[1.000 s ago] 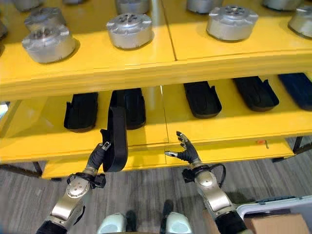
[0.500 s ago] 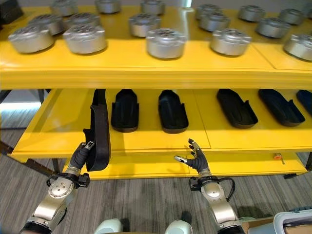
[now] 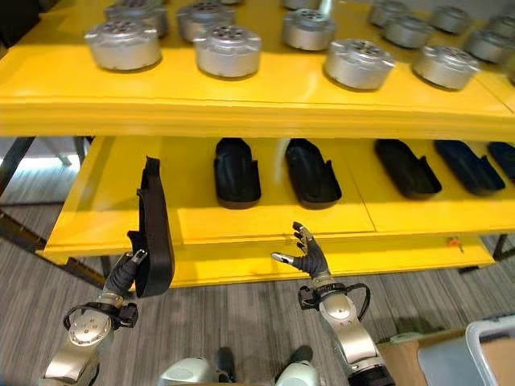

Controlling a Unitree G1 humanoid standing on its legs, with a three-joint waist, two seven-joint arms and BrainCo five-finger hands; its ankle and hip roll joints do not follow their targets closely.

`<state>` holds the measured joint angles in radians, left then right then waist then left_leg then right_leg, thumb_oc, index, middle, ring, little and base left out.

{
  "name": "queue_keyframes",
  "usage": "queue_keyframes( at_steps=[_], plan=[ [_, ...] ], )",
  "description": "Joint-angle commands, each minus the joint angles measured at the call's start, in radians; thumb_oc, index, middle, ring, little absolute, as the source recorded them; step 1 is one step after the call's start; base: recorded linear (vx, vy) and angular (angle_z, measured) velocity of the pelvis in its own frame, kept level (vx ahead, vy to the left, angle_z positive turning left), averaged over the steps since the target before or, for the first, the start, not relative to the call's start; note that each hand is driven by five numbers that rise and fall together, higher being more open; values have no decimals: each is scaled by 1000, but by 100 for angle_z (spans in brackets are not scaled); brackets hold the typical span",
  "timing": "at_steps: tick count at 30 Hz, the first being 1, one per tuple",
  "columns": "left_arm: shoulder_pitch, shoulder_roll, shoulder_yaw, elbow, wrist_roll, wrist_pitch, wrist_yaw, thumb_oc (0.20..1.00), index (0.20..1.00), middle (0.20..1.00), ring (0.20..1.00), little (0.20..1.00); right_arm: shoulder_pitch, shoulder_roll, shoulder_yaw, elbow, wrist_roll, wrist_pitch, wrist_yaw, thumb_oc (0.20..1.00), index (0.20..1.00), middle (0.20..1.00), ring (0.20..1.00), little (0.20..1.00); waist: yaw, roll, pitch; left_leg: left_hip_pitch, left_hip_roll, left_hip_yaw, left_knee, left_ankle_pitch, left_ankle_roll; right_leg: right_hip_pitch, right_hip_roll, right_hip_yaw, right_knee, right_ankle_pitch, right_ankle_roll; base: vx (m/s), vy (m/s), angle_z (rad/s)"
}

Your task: Move parts from the plastic box to the shelf.

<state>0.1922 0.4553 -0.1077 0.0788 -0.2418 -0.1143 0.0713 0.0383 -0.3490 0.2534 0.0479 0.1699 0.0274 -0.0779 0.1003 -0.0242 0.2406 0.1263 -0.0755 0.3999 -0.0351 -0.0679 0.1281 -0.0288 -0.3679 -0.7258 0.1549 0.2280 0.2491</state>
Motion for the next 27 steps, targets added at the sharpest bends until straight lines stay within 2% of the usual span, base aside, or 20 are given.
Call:
queue_keyframes(
  at_steps=[1, 2, 3, 4, 5, 6, 7, 11, 15, 18, 19, 20, 23, 24, 25, 27],
  plan=[
    [-81, -2, 39, -119, 10, -54, 2, 200, 200, 200, 200, 200, -42, -49, -10, -27, -34, -48, -11, 1000, 1000, 1000, 1000, 1000, -7, 21, -7, 93, 32, -75, -48, -26, -87, 21, 107, 111, -9, -61, -19, 148, 1, 0],
    [-86, -3, 31, -115, 10, -52, 3, 200, 200, 200, 200, 200, -34, -54, -10, -32, -30, -48, -19, 1000, 1000, 1000, 1000, 1000, -23, 18, -8, 91, 30, -96, -46, -23, -88, 18, 142, 156, -31, -91, -31, 195, -74, 38],
    [-90, -4, 17, -110, 11, -48, 7, 200, 200, 200, 200, 200, -20, -59, -15, -38, -27, -48, -26, 1000, 1000, 1000, 1000, 1000, -49, 14, -11, 88, 26, -130, -42, -23, -88, 8, 186, 239, -67, -111, -42, 176, -93, 54],
    [-91, -5, 12, -109, 11, -47, 8, 200, 200, 200, 200, 200, -16, -61, -17, -40, -26, -48, -28, 1000, 1000, 1000, 1000, 1000, -56, 13, -12, 87, 25, -140, -41, -23, -88, 6, 199, 262, -77, -115, -44, 184, -91, 68],
    [-92, -6, 2, -105, 14, -50, 10, 200, 200, 200, 200, 200, -4, -64, -24, -46, -22, -50, -30, 1000, 1000, 1000, 1000, 1000, -75, 13, -16, 84, 22, -160, -41, -21, -88, 3, 227, 323, -93, -125, -53, 124, -103, 86],
    [-93, -8, -12, -94, 18, -62, 13, 200, 200, 200, 200, 200, 12, -71, -34, -54, -13, -53, -29, 1000, 1000, 1000, 1000, 1000, -94, 7, -23, 67, 19, -161, -38, 0, -90, -2, 253, 369, -109, -123, -77, 145, -130, 81],
    [-91, -10, -17, -87, 23, -72, 13, 200, 200, 200, 200, 200, 18, -71, -39, -55, -10, -54, -27, 1000, 1000, 1000, 1000, 1000, -98, 7, -28, 65, 20, -160, -39, 4, -93, 6, 262, 383, -117, -127, -80, 145, -164, 60],
    [-96, -16, -25, -79, 43, -74, 27, 200, 200, 200, 200, 200, 21, -71, -52, -36, 1, -67, -19, 1000, 1000, 1000, 1000, 1000, -107, 11, -40, 59, 32, -150, -30, 7, -104, 29, 267, 404, -119, -145, -85, 177, -177, 21],
    [-99, -16, -21, -80, 40, -69, 42, 200, 200, 200, 200, 200, 7, -65, -51, -23, -17, -84, -24, 1000, 1000, 1000, 1000, 1000, -113, 19, -45, 50, 40, -119, 13, -10, -108, 59, 278, 393, -114, -187, -111, 147, -185, 0],
    [-101, -13, -22, -77, 18, -50, 57, 200, 200, 200, 200, 200, -1, -69, -50, -17, -9, -83, -29, 1000, 1000, 1000, 1000, 1000, -115, 23, -47, 29, 36, -104, 91, -42, -112, 76, 276, 380, -100, -215, -130, 155, -212, -7],
    [-104, -16, -29, -71, 13, -52, 61, 200, 200, 200, 200, 200, -6, -78, -50, -14, -8, -80, -29, 1000, 1000, 1000, 1000, 1000, -114, 21, -43, -6, 36, -93, 188, -64, -125, 84, 267, 370, -90, -228, -143, 114, -276, -7],
    [-110, -20, -38, -64, 6, -61, 61, 200, 200, 200, 200, 200, -8, -91, -53, -11, -4, -87, -28, 1000, 1000, 1000, 1000, 1000, -114, 20, -31, -67, 79, -83, 330, -3, -168, 99, 263, 365, -89, -243, -164, 71, -259, -3],
    [-130, -30, -51, -61, -5, -53, 69, 200, 200, 200, 200, 200, -19, -105, -58, 2, -5, -92, -30, 1000, 1000, 1000, 1000, 1000, -122, 20, -10, -168, 155, -78, 500, 52, -203, 106, 253, 365, -70, -276, -192, 2, -126, 18],
    [-141, -34, -55, -56, -7, -45, 74, 200, 200, 200, 200, 200, -31, -110, -50, 6, -12, -91, -34, 1000, 1000, 1000, 1000, 1000, -129, 22, -5, -173, 202, -77, 495, 77, -212, 105, 249, 372, -61, -283, -199, 12, -26, 12],
    [-145, -35, -56, -55, -8, -44, 74, 200, 200, 200, 200, 200, -34, -111, -48, 7, -12, -90, -37, 1000, 1000, 1000, 1000, 1000, -131, 23, -3, -172, 210, -76, 491, 82, -213, 105, 248, 376, -59, -285, -200, 41, 87, -6],
    [-138, -37, -48, -60, -9, -48, 77, 200, 200, 200, 200, 200, -46, -114, -49, 9, -1, -92, -30, 1000, 1000, 1000, 1000, 1000, -133, 34, -10, -113, 213, -91, 329, 74, -199, 105, 242, 390, -57, -279, -190, 77, 210, -13]
  ],
)
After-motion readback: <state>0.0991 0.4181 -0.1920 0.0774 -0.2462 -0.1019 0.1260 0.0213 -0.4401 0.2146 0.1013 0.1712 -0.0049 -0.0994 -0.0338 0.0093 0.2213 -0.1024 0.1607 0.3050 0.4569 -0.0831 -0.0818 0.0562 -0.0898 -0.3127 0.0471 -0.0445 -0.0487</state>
